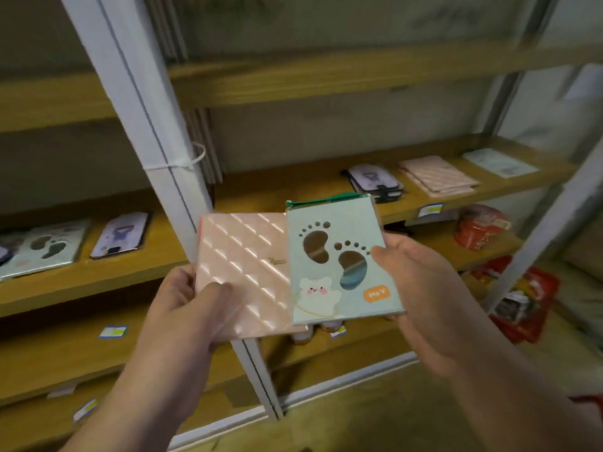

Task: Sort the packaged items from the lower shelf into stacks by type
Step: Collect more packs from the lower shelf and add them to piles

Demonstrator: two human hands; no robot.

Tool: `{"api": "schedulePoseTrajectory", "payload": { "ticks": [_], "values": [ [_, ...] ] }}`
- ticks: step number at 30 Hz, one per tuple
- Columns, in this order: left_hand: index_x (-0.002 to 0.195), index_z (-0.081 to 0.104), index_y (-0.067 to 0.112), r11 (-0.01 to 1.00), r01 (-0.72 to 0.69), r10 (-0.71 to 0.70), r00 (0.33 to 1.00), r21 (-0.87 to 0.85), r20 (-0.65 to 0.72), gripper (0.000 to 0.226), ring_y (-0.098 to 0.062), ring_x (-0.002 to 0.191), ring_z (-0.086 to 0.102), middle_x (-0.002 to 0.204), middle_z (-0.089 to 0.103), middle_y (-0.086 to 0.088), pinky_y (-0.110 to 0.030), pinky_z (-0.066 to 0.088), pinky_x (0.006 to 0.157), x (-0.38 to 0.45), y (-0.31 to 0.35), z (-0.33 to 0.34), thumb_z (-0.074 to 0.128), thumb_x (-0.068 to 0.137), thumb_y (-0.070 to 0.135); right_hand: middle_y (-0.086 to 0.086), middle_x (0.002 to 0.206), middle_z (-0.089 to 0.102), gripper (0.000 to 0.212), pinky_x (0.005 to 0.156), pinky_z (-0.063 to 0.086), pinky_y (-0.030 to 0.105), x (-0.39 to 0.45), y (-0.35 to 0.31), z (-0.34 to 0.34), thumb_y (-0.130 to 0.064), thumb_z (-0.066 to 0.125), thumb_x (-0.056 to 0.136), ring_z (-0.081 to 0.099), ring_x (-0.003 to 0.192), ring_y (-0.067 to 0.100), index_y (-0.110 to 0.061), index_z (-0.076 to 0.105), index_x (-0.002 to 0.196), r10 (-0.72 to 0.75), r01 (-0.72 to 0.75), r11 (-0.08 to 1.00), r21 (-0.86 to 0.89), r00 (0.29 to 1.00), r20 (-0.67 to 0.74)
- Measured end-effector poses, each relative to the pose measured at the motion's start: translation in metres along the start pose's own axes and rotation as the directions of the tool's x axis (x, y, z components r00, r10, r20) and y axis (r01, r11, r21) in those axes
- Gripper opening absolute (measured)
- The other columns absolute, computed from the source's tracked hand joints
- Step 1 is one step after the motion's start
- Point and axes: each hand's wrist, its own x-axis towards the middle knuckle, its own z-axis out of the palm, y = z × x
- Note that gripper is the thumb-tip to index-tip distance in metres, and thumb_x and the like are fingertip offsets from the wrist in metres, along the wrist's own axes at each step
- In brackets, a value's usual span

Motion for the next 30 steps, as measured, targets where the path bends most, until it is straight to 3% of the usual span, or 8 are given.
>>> {"api": "schedulePoseTrajectory", "payload": {
  "ticks": [2, 3, 7, 11, 16, 24, 27, 30],
  "values": [
    [0.113, 0.061, 0.015, 0.999, 0.034, -0.034, 0.999, 0.002, 0.039, 0.029, -0.022, 0.078, 0.075, 0.096, 0.078, -0.008, -0.029, 0.057, 0.056, 0.010, -0.007, 0.027, 0.065, 0.086, 0.006, -0.006, 0.086, 0.079, 0.014, 0.055, 0.062, 0.036, 0.008, 0.003, -0.023, -0.022, 0.056, 0.099, 0.077, 0.077, 0.019, -0.031, 0.067, 0.100, -0.012, 0.014, 1.000, 0.026, 0.998, -0.059],
    [0.116, 0.061, 0.015, 0.999, 0.042, -0.043, 0.998, 0.008, 0.056, 0.030, -0.024, 0.083, 0.075, 0.099, 0.077, -0.008, -0.032, 0.057, 0.060, 0.017, -0.010, 0.040, 0.064, 0.088, 0.006, -0.005, 0.089, 0.079, 0.015, 0.056, 0.060, 0.033, 0.013, 0.004, -0.034, -0.022, 0.055, 0.099, 0.077, 0.080, 0.020, -0.030, 0.067, 0.104, -0.009, 0.011, 1.000, 0.028, 0.997, -0.079],
    [0.117, 0.063, 0.020, 0.997, 0.072, -0.075, 0.992, 0.031, 0.104, 0.032, -0.027, 0.088, 0.075, 0.101, 0.078, -0.007, -0.041, 0.058, 0.070, 0.047, -0.026, 0.089, 0.065, 0.087, 0.008, 0.004, 0.101, 0.078, 0.019, 0.080, 0.061, 0.051, 0.036, 0.003, -0.076, -0.029, 0.057, 0.098, 0.076, 0.092, 0.024, -0.028, 0.070, 0.111, 0.020, -0.015, 0.999, 0.030, 0.986, -0.167],
    [0.115, 0.063, 0.028, 0.996, 0.089, -0.089, 0.983, 0.007, 0.160, 0.034, -0.024, 0.084, 0.076, 0.098, 0.079, -0.005, -0.038, 0.060, 0.061, 0.085, -0.040, 0.135, 0.067, 0.086, 0.012, 0.000, 0.093, 0.080, 0.017, 0.069, 0.063, 0.036, 0.065, -0.004, -0.119, -0.027, 0.061, 0.097, 0.077, 0.086, 0.017, -0.027, 0.077, 0.094, 0.020, 0.000, 0.995, 0.104, 0.981, -0.195],
    [0.115, 0.061, 0.037, 0.987, 0.158, -0.147, 0.966, -0.033, 0.214, 0.037, -0.024, 0.090, 0.076, 0.102, 0.078, 0.003, -0.043, 0.061, 0.071, 0.142, -0.051, 0.196, 0.071, 0.085, 0.019, 0.009, 0.100, 0.079, 0.014, 0.079, 0.060, 0.044, 0.115, -0.016, -0.169, -0.031, 0.066, 0.089, 0.076, 0.093, 0.028, -0.028, 0.080, 0.088, 0.105, -0.058, 0.981, 0.187, 0.963, -0.250],
    [0.129, 0.053, 0.034, 0.981, 0.192, -0.185, 0.938, 0.007, 0.294, 0.052, -0.026, 0.097, 0.074, 0.114, 0.075, 0.000, -0.050, 0.060, 0.082, 0.200, -0.069, 0.288, 0.073, 0.085, 0.014, 0.013, 0.102, 0.078, 0.022, 0.075, 0.061, 0.040, 0.170, -0.022, -0.236, -0.033, 0.070, 0.079, 0.076, 0.094, 0.031, -0.018, 0.080, 0.093, 0.086, -0.002, 0.970, 0.242, 0.937, -0.338],
    [0.124, 0.056, 0.036, 0.976, 0.210, -0.218, 0.921, 0.058, 0.323, 0.048, -0.023, 0.095, 0.075, 0.111, 0.076, 0.002, -0.045, 0.061, 0.076, 0.218, -0.075, 0.323, 0.074, 0.085, 0.014, 0.015, 0.101, 0.078, 0.034, 0.072, 0.062, 0.041, 0.182, -0.023, -0.258, -0.030, 0.070, 0.078, 0.076, 0.092, 0.033, -0.011, 0.074, 0.106, 0.108, -0.004, 0.961, 0.278, 0.927, -0.359],
    [0.126, 0.057, 0.029, 0.970, 0.232, -0.244, 0.919, 0.076, 0.310, 0.044, -0.019, 0.092, 0.075, 0.109, 0.076, 0.002, -0.044, 0.061, 0.081, 0.238, -0.081, 0.363, 0.069, 0.088, 0.009, 0.016, 0.100, 0.078, 0.034, 0.071, 0.062, 0.041, 0.199, -0.025, -0.283, -0.029, 0.069, 0.082, 0.076, 0.091, 0.032, -0.010, 0.071, 0.110, 0.108, -0.009, 0.964, 0.266, 0.927, -0.359]
  ]
}}
